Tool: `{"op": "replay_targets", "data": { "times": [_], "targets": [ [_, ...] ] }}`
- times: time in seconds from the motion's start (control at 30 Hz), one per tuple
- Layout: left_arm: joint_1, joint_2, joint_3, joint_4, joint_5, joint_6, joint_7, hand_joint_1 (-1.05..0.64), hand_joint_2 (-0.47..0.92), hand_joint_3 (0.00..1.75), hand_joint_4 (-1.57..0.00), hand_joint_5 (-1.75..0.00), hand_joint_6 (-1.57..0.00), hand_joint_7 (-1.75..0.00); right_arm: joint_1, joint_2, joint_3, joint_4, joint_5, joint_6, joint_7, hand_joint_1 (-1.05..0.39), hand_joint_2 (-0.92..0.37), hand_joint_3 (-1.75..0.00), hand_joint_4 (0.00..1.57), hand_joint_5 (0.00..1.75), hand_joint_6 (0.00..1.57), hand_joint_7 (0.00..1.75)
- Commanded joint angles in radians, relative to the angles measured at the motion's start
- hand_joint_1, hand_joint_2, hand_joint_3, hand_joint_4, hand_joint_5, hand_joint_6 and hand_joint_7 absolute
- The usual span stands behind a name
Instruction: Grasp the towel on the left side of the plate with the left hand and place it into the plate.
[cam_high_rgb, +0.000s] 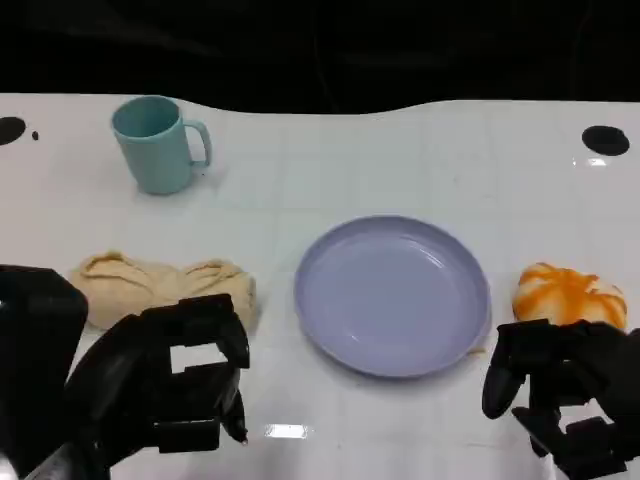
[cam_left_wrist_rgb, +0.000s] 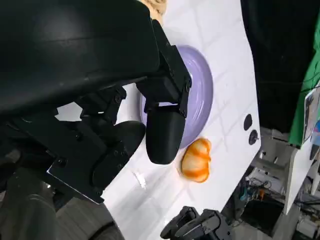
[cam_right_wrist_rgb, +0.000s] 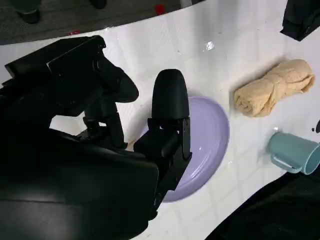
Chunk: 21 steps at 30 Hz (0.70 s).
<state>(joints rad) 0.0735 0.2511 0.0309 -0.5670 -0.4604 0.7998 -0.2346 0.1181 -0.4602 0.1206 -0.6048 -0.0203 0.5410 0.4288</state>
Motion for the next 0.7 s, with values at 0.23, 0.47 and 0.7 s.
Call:
{"op": "replay_targets", "data": {
  "times": [0.23, 0.47, 0.7],
  "targets": [
    [0.016, 0.028, -0.044, 0.018, 0.179, -0.18, 0.013, -0.08, 0.49, 1.18, -0.63, -1.4, -0.64, -1.03, -0.011, 0.002, 0.009, -0.006, -0.012, 0.007, -0.012, 0.04, -0.6, -1.04, 0.7, 1.67, 0.68, 1.44],
    [0.004, 0.092, -0.081, 0.044, 0.312, -0.315, 0.01, -0.09, 0.5, 1.15, -0.58, -1.34, -0.6, -0.95, -0.01, -0.001, 0.013, -0.014, -0.02, 0.01, -0.012, 0.04, -0.6, -1.04, 0.7, 1.67, 0.68, 1.44],
    [-0.121, 0.282, -0.202, 0.132, 0.702, -0.514, -0.01, -0.38, 0.92, 0.08, -0.27, -0.61, -0.39, -0.09, -0.014, -0.003, 0.025, -0.019, -0.035, 0.013, -0.011, 0.04, -0.6, -1.04, 0.71, 1.66, 0.68, 1.43]
  ]
}}
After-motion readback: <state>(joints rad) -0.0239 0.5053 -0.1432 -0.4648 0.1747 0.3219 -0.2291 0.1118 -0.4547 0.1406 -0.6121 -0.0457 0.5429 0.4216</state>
